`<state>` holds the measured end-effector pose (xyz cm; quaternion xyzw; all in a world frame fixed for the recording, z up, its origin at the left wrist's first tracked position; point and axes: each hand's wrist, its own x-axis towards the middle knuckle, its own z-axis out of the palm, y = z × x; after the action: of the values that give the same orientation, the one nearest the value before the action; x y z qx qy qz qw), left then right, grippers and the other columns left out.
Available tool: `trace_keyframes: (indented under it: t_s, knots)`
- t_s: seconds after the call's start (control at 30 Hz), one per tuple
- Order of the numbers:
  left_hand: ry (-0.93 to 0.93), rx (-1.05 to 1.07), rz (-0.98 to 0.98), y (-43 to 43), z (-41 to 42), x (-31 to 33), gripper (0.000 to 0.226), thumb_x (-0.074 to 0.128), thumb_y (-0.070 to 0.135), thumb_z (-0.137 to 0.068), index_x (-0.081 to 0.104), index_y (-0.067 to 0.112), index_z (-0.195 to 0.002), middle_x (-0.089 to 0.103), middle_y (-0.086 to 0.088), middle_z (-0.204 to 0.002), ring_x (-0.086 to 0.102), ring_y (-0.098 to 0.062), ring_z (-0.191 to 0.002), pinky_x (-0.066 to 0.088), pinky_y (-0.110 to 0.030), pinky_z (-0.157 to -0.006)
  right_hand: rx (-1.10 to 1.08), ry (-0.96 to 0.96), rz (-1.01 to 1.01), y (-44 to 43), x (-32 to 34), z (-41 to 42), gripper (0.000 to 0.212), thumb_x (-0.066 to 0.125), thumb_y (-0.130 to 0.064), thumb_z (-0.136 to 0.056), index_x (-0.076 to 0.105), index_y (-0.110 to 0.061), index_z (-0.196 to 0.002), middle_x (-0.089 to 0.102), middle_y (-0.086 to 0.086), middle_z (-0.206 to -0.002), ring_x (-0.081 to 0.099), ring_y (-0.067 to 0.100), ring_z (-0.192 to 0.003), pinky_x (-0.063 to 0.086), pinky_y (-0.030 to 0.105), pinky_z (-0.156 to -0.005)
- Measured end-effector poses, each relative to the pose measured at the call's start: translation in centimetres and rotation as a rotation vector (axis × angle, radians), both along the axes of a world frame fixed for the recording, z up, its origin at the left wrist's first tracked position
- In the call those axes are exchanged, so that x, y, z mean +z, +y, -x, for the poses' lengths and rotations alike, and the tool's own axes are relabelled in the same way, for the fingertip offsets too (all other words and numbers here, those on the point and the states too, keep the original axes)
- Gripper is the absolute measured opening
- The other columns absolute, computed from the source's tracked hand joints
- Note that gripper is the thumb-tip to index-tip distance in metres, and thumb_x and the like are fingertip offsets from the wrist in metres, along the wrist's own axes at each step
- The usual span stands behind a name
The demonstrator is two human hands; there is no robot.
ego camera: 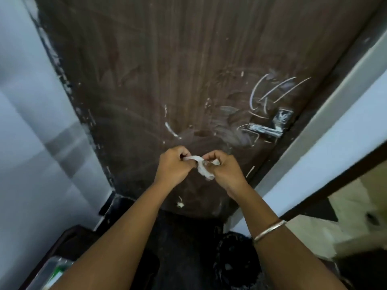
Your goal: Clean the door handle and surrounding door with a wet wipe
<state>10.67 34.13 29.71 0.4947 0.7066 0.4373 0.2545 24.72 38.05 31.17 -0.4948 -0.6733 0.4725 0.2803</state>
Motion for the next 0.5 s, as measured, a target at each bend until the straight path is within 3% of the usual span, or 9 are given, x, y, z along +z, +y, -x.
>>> trace_keyframes:
  t_s: [0.1, 0.23, 0.37, 0.43, 0.5]
  knots:
    - [-0.084, -0.045, -0.04, 0.5, -0.8, 1.6, 0.028, 0.068, 0.012, -0.07, 0.045, 0.016, -0.053, 0.054, -0.002, -0.057, 0.05, -0.014, -0.055, 0.037, -0.03, -0.052, -0.008, -0.01, -0.051, -0.1, 1.1, -1.8, 0.006, 0.059, -0.014, -0.09, 0.063, -0.015, -0.086, 0.065, 0.005, -0.076, 0.058, 0.01, -0.055, 0.045, 0.02, -0.043]
    - [-0.266, -0.11, -0.06, 1.5, -2.2, 3.1, 0.033, 0.057, -0.001, -0.073, 0.034, 0.018, -0.058, 0.045, -0.001, -0.059, 0.046, -0.015, -0.056, 0.039, -0.033, -0.053, -0.114, 0.066, -0.076, -0.6, 1.6, -3.1, 0.007, 0.056, -0.016, -0.092, 0.063, -0.014, -0.089, 0.059, -0.002, -0.073, 0.05, -0.002, -0.047, 0.041, 0.015, -0.042]
    - [-0.667, -0.163, 0.059, 2.8, -3.6, 3.8, 0.025, 0.049, -0.004, -0.083, 0.045, 0.021, -0.081, 0.057, -0.011, -0.095, 0.062, -0.028, -0.089, 0.055, -0.038, -0.064, -0.227, 0.225, 0.01, -1.1, 1.8, -4.4, 0.013, 0.07, -0.017, -0.083, 0.063, -0.013, -0.093, 0.059, -0.003, -0.078, 0.054, -0.001, -0.056, 0.044, 0.017, -0.047]
    - [-0.814, -0.17, 0.093, 3.2, -4.3, 4.2, 0.025, 0.049, -0.005, -0.084, 0.048, 0.02, -0.087, 0.059, -0.011, -0.097, 0.061, -0.026, -0.088, 0.053, -0.036, -0.063, -0.211, 0.14, 0.005, -1.2, 1.5, -5.1, 0.024, 0.076, -0.015, -0.076, 0.062, -0.015, -0.096, 0.06, -0.006, -0.084, 0.057, 0.005, -0.071, 0.052, 0.024, -0.058]
    - [-0.842, -0.208, 0.09, 3.7, -5.0, 4.4, 0.026, 0.054, -0.008, -0.082, 0.051, 0.017, -0.088, 0.062, -0.009, -0.091, 0.063, -0.022, -0.081, 0.052, -0.031, -0.062, -0.237, 0.004, -0.046, -1.1, 1.4, -5.6, 0.021, 0.075, -0.018, -0.077, 0.064, -0.014, -0.094, 0.06, -0.008, -0.085, 0.058, 0.011, -0.079, 0.055, 0.032, -0.07]
